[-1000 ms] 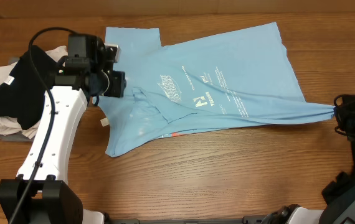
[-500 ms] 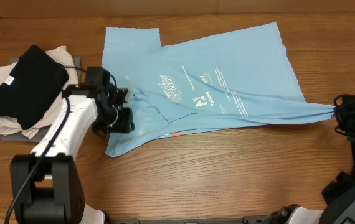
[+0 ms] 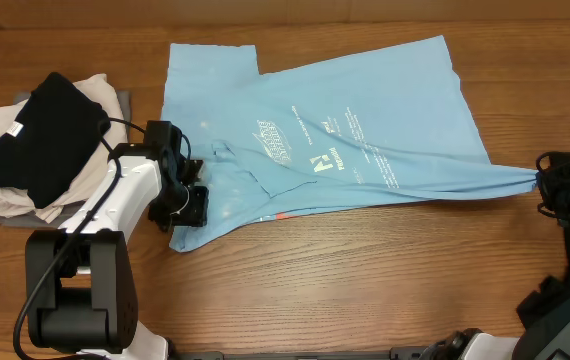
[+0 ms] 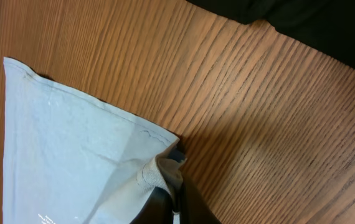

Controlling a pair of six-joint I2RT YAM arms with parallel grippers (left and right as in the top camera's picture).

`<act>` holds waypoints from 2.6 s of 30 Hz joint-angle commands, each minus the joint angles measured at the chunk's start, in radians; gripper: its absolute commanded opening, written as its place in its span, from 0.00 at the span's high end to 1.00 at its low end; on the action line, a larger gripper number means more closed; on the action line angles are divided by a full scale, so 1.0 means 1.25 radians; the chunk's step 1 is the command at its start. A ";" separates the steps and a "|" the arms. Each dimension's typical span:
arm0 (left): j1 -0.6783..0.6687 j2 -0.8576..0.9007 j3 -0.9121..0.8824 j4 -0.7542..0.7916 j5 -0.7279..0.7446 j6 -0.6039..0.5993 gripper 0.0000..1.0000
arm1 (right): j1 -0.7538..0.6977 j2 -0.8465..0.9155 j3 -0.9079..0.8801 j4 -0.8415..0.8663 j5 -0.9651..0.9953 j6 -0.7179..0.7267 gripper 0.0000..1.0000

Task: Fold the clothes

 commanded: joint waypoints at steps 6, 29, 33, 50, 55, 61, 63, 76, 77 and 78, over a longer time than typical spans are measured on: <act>-0.001 0.012 -0.062 0.026 0.032 -0.012 0.65 | -0.002 0.001 0.020 0.006 0.008 0.002 0.95; 0.139 0.012 -0.115 0.125 -0.276 -0.179 0.96 | -0.002 0.001 0.020 -0.093 0.011 -0.027 0.94; 0.163 0.012 -0.115 0.138 -0.286 -0.179 0.96 | -0.002 0.001 0.020 -0.171 0.011 -0.064 0.93; 0.167 0.012 -0.104 0.171 -0.217 -0.176 0.85 | 0.109 0.001 0.020 -0.348 -0.089 -0.218 0.85; 0.167 0.011 -0.104 0.171 -0.184 -0.176 0.83 | 0.183 0.001 0.020 -0.306 -0.010 -0.150 0.88; 0.167 0.011 -0.104 0.164 -0.182 -0.175 0.83 | 0.160 0.001 0.021 -0.200 -0.021 -0.094 0.89; 0.167 0.011 -0.104 0.164 -0.179 -0.175 0.83 | 0.156 0.001 0.021 -0.167 -0.033 -0.084 0.89; 0.167 0.011 -0.104 0.170 -0.143 -0.166 0.85 | 0.187 0.037 0.014 -0.059 0.040 0.067 0.89; 0.167 0.011 -0.104 0.172 -0.132 -0.154 0.84 | 0.185 0.041 0.014 -0.055 0.054 0.067 0.89; 0.167 0.011 -0.104 0.172 -0.122 -0.147 0.84 | 0.185 0.045 0.014 -0.051 0.062 0.067 0.89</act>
